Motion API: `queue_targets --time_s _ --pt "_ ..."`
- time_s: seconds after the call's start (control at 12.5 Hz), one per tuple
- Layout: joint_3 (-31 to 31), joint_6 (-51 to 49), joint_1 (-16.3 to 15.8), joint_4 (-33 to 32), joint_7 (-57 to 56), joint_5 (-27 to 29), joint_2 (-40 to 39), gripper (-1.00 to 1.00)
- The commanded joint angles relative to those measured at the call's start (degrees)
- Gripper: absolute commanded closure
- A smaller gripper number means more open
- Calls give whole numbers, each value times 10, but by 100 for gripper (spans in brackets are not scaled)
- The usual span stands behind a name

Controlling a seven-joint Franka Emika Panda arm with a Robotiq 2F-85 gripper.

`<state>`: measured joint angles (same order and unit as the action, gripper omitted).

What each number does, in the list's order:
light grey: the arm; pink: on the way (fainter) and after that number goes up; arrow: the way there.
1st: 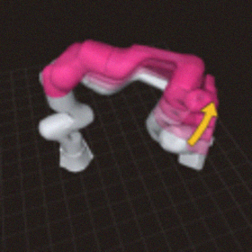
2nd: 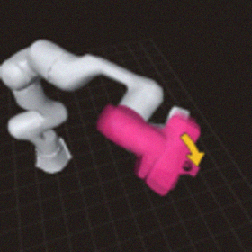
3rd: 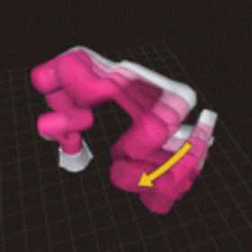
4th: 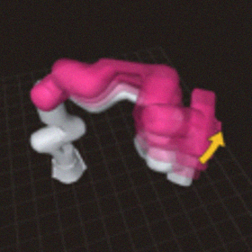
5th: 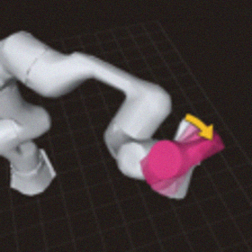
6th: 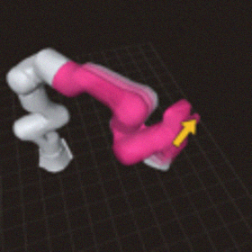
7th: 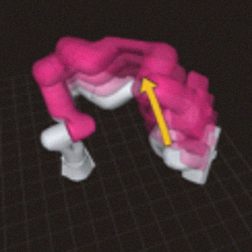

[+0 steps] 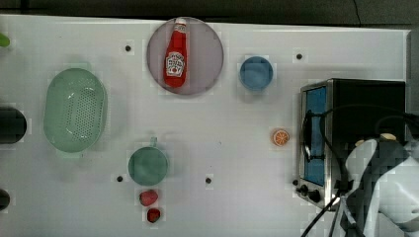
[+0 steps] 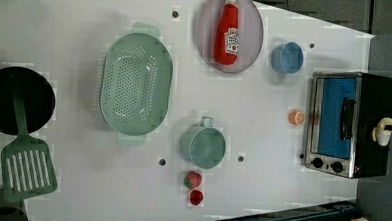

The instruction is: Pick banana from table and place on oven.

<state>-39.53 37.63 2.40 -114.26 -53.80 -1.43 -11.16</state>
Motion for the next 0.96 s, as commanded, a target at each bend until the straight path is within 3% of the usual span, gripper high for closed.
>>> queue_targets --time_s 0.08,0.48,0.96 --pt "5 -21 -23 52 -18 -1 22 -100" --pt "45 -200 -43 138 9 -2 88 -100" --pt "199 -318 -51 147 355 -14 167 -100"
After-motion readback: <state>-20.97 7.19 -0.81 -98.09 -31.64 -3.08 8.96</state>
